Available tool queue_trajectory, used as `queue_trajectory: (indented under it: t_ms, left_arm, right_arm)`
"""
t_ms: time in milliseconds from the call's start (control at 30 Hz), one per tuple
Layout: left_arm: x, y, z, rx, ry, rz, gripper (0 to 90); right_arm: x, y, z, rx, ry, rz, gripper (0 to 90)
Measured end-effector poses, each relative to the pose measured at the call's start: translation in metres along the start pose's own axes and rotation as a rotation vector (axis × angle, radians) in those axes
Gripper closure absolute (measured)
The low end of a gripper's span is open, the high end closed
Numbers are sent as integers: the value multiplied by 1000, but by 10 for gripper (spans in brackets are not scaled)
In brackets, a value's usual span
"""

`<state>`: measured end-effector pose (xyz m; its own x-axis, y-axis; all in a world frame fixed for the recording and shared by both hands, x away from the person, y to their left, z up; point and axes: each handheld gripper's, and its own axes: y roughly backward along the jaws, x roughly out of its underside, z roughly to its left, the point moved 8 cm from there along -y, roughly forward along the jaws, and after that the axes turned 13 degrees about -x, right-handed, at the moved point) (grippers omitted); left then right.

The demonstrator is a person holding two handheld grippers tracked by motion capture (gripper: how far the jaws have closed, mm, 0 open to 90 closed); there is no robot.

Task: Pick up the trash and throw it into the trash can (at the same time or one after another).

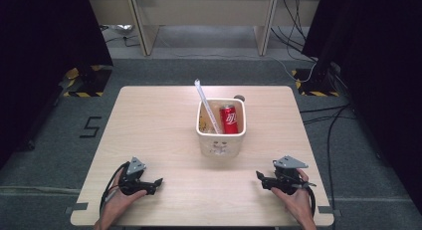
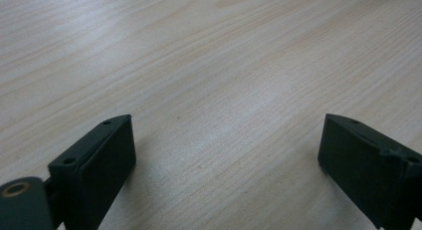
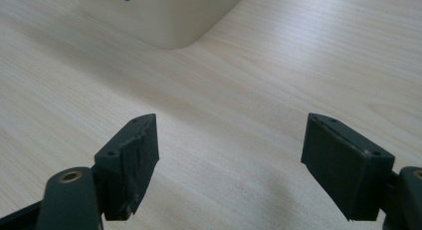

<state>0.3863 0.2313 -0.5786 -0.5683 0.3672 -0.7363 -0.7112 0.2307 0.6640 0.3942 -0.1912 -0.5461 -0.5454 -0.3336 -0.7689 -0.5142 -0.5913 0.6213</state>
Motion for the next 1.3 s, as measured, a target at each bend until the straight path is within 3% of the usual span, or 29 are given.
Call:
queue_trajectory:
  t_ms: [167,733,1300]
  left_arm:
    - [0,0,0,0,2,-1,73]
    - [0,0,0,0,-1,1,73]
    - [0,0,0,1,-4,2,73]
  right_arm:
    - [6,-1,2,-14,-8,6,217]
    - [28,-6,5,5,-35,51,165]
    - [31,-5,5,37,-24,71,138]
